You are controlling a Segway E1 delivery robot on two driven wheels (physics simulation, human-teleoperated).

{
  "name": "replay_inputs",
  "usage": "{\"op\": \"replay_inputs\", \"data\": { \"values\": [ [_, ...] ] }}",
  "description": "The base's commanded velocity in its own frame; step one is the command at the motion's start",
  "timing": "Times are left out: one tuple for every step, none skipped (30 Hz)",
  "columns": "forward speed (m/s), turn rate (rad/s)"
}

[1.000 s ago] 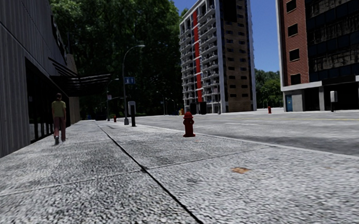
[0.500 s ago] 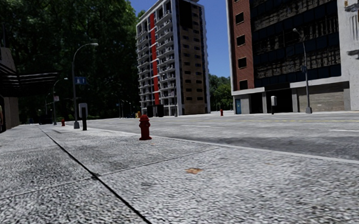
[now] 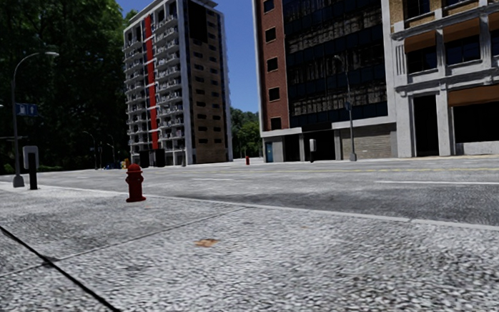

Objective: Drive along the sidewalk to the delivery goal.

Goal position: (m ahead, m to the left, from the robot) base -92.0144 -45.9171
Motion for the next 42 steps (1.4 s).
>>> {"op": "replay_inputs", "data": {
  "values": [
    [0.0, -0.57],
    [0.0, -0.57],
    [0.0, -0.57],
    [0.0, -0.57],
    [0.0, -0.57],
    [0.0, -0.57],
    [0.0, -0.57],
    [0.0, -0.57],
    [0.0, -0.57],
    [0.0, -0.57],
    [0.0, -0.57],
    [0.0, -0.57],
    [0.0, -0.57],
    [0.0, -0.57],
    [0.0, -0.57],
    [0.0, -0.57],
    [0.0, -0.57],
    [0.0, -0.57],
    [0.0, -0.57],
    [0.0, -0.57],
    [0.0, -0.57],
    [0.0, -0.57],
    [0.0, -0.57],
    [0.0, -0.57],
    [0.0, -0.57],
    [0.0, -0.57],
    [0.0, -0.57],
    [0.0, -0.57],
    [0.0, -0.57],
    [0.0, -0.57],
    [0.0, -0.57],
    [0.0, -0.57],
    [0.0, -0.57],
    [0.0, -0.57],
    [0.0, -0.57],
    [0.0, -0.57],
    [0.0, -0.57],
    [0.0, -0.57],
    [0.0, -0.57],
    [0.0, -0.57],
    [0.0, -0.57],
    [0.0, -0.57]
  ]
}}
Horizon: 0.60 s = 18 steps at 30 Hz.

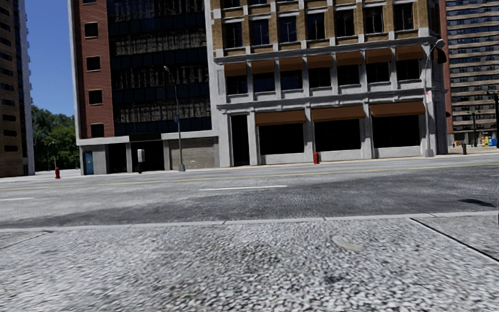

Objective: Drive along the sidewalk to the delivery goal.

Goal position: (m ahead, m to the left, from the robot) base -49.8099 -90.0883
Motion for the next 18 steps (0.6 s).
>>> {"op": "replay_inputs", "data": {
  "values": [
    [0.0, -0.57],
    [0.0, -0.57],
    [0.0, -0.57],
    [0.0, -0.57],
    [0.0, -0.57],
    [0.0, -0.57],
    [0.0, -0.57],
    [0.0, -0.57],
    [0.0, -0.57],
    [0.0, -0.57],
    [0.0, -0.57],
    [0.0, -0.57],
    [0.0, -0.57],
    [0.0, -0.57],
    [0.0, -0.57],
    [0.0, -0.57],
    [0.0, -0.57],
    [0.0, -0.57]
  ]
}}
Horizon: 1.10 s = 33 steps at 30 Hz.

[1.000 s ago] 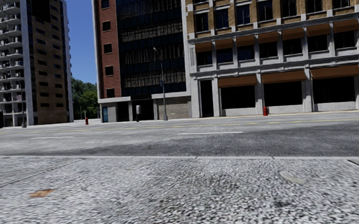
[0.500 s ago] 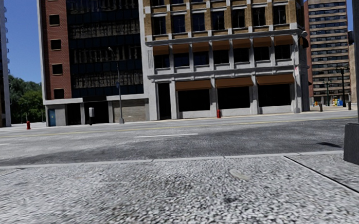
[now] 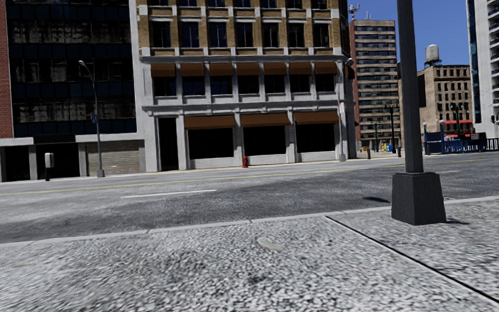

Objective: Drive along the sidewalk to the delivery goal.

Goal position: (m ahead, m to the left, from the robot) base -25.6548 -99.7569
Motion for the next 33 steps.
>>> {"op": "replay_inputs", "data": {
  "values": [
    [0.0, -0.57],
    [0.0, -0.57],
    [0.0, -0.57],
    [0.0, -0.57],
    [0.0, -0.58],
    [0.0, -0.58],
    [0.04, -0.58],
    [0.06, -0.59],
    [0.08, -0.59],
    [0.1, -0.59],
    [0.11, -0.6],
    [0.12, -0.6],
    [0.17, -0.6],
    [0.24, -0.6],
    [0.3, -0.61],
    [0.31, -0.62],
    [0.32, -0.63],
    [0.32, -0.64],
    [0.32, -0.65],
    [0.32, -0.65],
    [0.32, -0.65],
    [0.58, -0.65],
    [0.6, -0.65],
    [0.61, -0.65],
    [0.62, -0.65],
    [0.62, -0.65],
    [0.62, -0.65],
    [0.62, -0.65],
    [0.62, -0.65],
    [0.65, -0.65],
    [0.7, -0.65],
    [0.73, -0.65],
    [0.75, -0.65]
  ]
}}
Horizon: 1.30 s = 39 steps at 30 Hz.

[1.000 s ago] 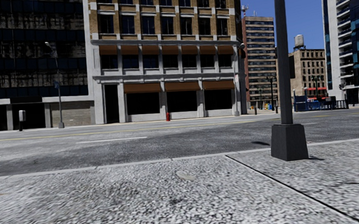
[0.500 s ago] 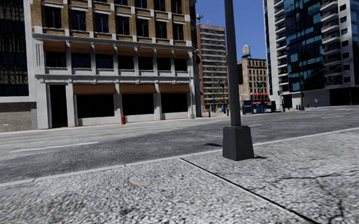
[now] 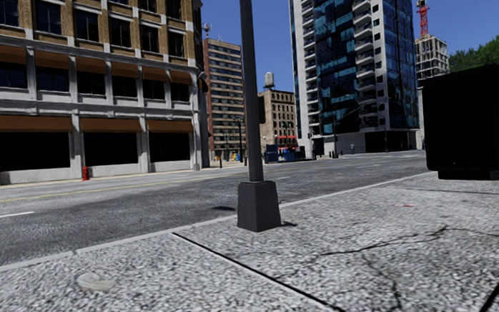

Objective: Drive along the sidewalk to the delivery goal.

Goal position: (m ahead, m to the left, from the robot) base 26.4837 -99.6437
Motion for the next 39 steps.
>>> {"op": "replay_inputs", "data": {
  "values": [
    [0.76, -0.65],
    [0.76, -0.65],
    [0.77, -0.65],
    [0.79, -0.65],
    [0.79, -0.65],
    [0.81, -0.65],
    [0.82, -0.65],
    [0.82, -0.65],
    [0.84, -0.65],
    [0.84, -0.65],
    [0.84, -0.65],
    [0.84, -0.66],
    [0.85, -0.66],
    [0.86, -0.66],
    [0.87, -0.66],
    [0.89, -0.66],
    [0.92, -0.66],
    [0.93, -0.66],
    [0.94, -0.66],
    [0.94, -0.66],
    [0.94, -0.66],
    [0.94, -0.66],
    [0.94, -0.66],
    [0.95, -0.66],
    [0.96, -0.66],
    [0.96, -0.66],
    [0.97, -0.66],
    [1.0, -0.66],
    [1.02, -0.66],
    [1.03, -0.66],
    [1.04, -0.66],
    [1.04, -0.66],
    [1.05, -0.66],
    [1.05, -0.66],
    [1.05, -0.66],
    [1.05, -0.66],
    [1.05, -0.66],
    [1.05, -0.66],
    [1.05, -0.66]
  ]
}}
